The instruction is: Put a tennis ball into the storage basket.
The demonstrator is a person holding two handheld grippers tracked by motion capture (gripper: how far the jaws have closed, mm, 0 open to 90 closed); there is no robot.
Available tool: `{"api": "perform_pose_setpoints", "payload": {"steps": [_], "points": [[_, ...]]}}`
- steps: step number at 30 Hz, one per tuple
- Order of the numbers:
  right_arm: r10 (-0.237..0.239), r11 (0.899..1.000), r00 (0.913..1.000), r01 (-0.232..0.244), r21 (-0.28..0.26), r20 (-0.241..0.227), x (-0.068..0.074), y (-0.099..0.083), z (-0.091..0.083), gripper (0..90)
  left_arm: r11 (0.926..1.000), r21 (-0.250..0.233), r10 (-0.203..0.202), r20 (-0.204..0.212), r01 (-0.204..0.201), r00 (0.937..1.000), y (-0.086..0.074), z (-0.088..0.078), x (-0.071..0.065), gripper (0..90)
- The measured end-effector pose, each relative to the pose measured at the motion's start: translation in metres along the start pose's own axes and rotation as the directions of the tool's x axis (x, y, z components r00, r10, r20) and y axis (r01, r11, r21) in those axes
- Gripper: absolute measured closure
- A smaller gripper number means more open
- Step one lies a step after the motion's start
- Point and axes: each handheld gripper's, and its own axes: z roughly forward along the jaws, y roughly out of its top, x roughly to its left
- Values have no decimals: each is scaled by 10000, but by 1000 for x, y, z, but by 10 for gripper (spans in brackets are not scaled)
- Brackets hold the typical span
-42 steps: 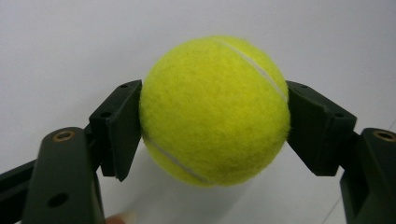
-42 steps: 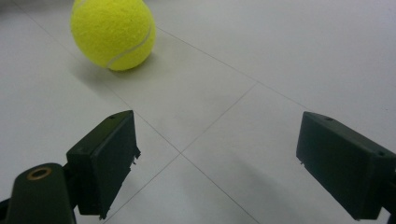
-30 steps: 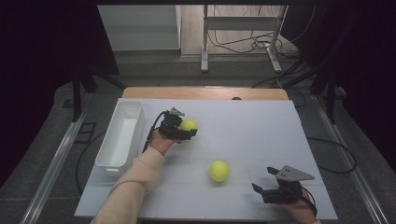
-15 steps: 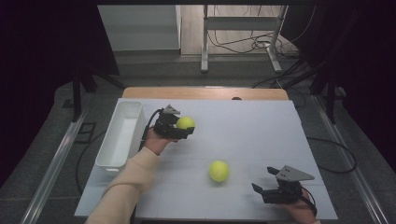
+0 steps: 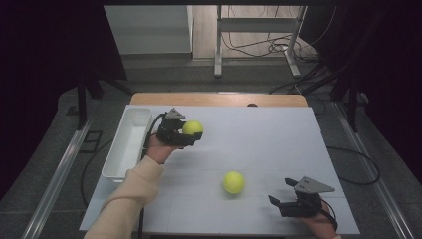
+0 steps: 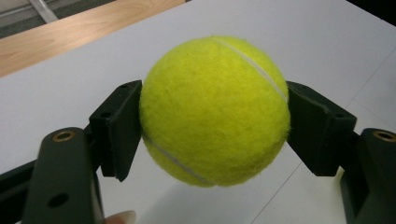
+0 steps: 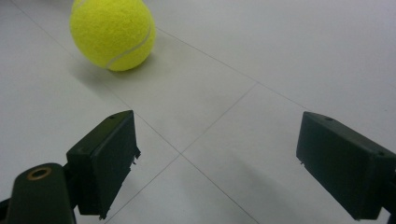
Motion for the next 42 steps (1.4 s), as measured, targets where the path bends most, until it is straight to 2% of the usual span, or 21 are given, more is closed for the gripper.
{"api": "perform_pose_setpoints", "payload": {"steps": [20,42], "points": [[32,10000,10000,-32,3,46,0,0,0,128,9995,-325,-57,-103,53,9999,4,-16,2,264],[17,10000,10000,-17,43,70,0,0,0,128,9977,-664,-180,-391,154,9991,4,-38,13,264]]}}
